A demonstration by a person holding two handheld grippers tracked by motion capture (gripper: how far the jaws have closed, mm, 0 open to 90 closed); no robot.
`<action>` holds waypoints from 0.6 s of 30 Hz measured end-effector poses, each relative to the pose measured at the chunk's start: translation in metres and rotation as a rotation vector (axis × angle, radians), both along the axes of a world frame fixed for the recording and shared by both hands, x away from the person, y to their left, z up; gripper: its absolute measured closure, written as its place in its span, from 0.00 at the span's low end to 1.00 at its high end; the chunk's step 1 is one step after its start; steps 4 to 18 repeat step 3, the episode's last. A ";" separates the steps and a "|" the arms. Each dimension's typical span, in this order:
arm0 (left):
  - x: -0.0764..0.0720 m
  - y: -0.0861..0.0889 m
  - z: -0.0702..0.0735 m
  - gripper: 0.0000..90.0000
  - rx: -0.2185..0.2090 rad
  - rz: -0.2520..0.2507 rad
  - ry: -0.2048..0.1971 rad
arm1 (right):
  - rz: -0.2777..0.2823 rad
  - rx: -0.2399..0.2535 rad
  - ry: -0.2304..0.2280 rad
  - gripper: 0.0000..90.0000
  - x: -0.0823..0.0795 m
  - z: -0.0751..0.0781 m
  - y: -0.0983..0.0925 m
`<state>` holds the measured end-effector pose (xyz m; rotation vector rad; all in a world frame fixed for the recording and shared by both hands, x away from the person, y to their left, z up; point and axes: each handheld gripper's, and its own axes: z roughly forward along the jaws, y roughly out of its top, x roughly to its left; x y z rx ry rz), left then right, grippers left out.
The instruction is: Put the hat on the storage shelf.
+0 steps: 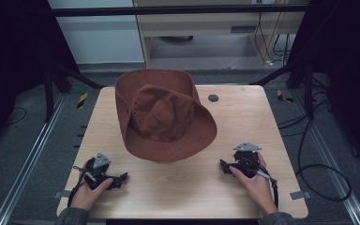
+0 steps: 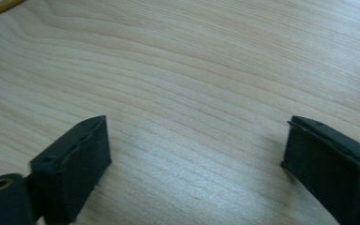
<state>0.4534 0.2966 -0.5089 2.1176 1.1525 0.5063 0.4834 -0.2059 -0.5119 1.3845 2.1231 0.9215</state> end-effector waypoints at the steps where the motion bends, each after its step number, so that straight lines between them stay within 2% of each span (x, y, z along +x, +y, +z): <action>1: 0.000 0.000 0.000 0.00 0.000 0.000 0.000 | -0.007 0.000 0.003 0.04 0.000 0.000 0.000; 18: 0.000 0.000 0.000 0.00 0.001 0.000 0.000 | -0.018 0.001 0.009 0.03 0.001 -0.001 0.000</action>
